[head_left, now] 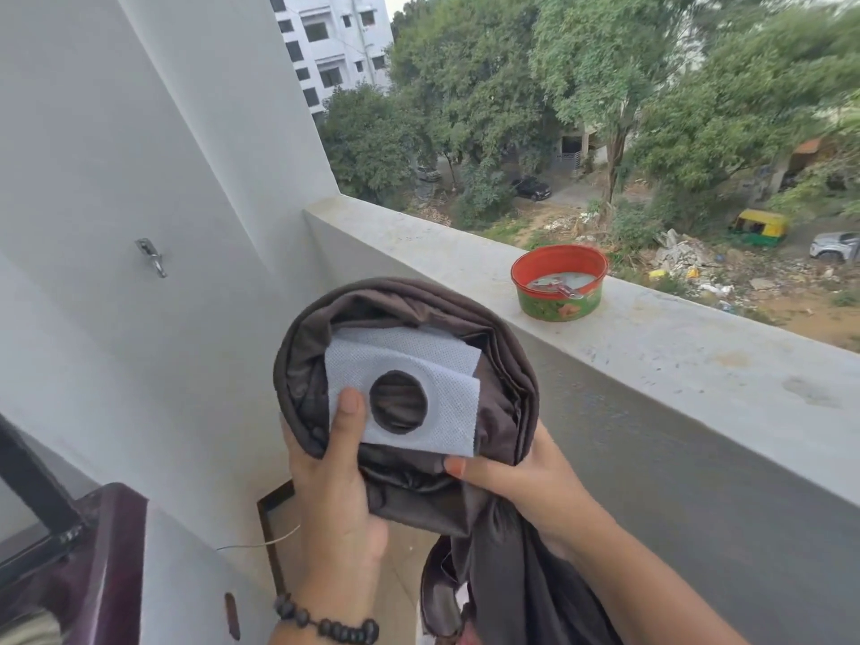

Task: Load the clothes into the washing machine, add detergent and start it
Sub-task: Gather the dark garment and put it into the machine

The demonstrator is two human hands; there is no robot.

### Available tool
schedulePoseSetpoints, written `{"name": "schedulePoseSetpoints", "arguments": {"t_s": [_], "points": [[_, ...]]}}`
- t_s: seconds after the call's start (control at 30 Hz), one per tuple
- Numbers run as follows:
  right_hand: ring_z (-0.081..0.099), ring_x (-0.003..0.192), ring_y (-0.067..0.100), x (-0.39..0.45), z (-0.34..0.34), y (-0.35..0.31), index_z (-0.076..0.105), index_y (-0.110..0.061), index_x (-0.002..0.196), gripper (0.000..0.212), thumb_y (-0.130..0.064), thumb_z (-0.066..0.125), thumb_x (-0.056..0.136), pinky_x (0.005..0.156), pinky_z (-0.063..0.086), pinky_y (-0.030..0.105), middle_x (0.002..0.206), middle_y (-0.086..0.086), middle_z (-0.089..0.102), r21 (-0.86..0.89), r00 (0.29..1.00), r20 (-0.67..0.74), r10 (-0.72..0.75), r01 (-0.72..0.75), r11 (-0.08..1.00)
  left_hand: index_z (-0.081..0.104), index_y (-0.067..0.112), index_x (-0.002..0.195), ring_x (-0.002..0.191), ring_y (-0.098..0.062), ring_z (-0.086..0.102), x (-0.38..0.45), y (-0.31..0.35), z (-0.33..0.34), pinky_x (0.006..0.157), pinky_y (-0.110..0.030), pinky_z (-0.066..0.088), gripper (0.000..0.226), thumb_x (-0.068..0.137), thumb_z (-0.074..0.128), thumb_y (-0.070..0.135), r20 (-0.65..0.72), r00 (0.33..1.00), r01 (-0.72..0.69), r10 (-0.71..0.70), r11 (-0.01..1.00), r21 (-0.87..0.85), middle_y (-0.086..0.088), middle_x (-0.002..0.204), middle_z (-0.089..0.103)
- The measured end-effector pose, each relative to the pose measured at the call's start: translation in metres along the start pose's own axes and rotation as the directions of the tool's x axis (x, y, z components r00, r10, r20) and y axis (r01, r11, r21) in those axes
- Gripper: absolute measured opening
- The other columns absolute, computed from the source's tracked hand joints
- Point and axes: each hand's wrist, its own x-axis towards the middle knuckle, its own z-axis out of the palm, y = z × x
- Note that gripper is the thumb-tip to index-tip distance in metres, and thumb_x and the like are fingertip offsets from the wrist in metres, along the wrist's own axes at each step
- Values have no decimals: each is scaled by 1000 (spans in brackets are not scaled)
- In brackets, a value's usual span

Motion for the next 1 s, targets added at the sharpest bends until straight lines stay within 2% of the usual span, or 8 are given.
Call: {"name": "schedulePoseSetpoints", "arguments": {"t_s": [0.23,0.33,0.5,0.6,0.7,0.8,0.9,1.0], "points": [[64,113,11,9,-24,-11,51,-30,131,72,9,75,76,93,52,29,121,-9,68,-307,985,-38,-170,150,940,51,15,136,120,-25,61,-11,-12,-43,88,-30,56,110,41,96,50,226,953,160,-204,967,197,-7,130,65],[65,107,4,10,-30,-19,53,-34,127,70,5,76,74,87,51,20,113,-15,69,-448,983,0,-185,165,878,30,19,148,130,-23,53,-3,1,-63,95,-33,53,134,37,95,57,301,944,-10,-134,901,433,-11,143,52],[66,90,1,15,-29,-26,52,-43,123,66,-5,71,73,75,51,24,100,-19,69,-734,979,70,-190,179,655,-16,61,142,147,5,-6,-12,38,-49,117,-35,9,142,33,72,85,460,888,-435,7,338,834,33,157,-11],[63,94,6,18,-14,-26,51,-43,124,63,-14,68,71,74,51,28,103,-19,67,-864,969,167,-184,234,446,-19,37,152,149,-19,-20,-24,23,-24,111,-62,-2,142,44,59,87,669,741,-672,-57,-44,740,6,163,-17],[62,94,15,17,-2,-24,49,-41,124,61,-18,63,69,74,52,37,101,-10,66,-900,961,241,-135,274,339,-29,26,149,146,-29,-27,-22,-1,-7,106,-74,-1,147,48,59,87,658,738,-670,-151,-275,689,-9,159,-28],[58,86,16,15,-2,-26,50,-39,120,52,-22,64,73,71,51,38,93,-8,60,-925,953,287,-101,303,230,-53,39,127,147,-25,-27,-4,-4,-10,117,-62,-5,147,59,72,74,549,809,-588,-211,-276,760,1,152,-44],[56,81,17,14,-6,-32,51,-35,122,46,-21,61,79,67,49,36,89,-7,53,-909,915,396,-73,402,113,-38,51,136,127,-24,48,15,1,-19,106,-38,39,146,52,80,67,519,823,-546,-231,-65,836,4,158,28],[56,85,15,12,-7,-37,51,-33,124,49,-16,61,79,68,47,31,92,-8,53,-889,892,448,-54,451,80,11,68,138,100,-12,58,23,0,-27,94,-35,49,114,44,76,70,530,799,-535,-285,66,842,12,110,61]]}}
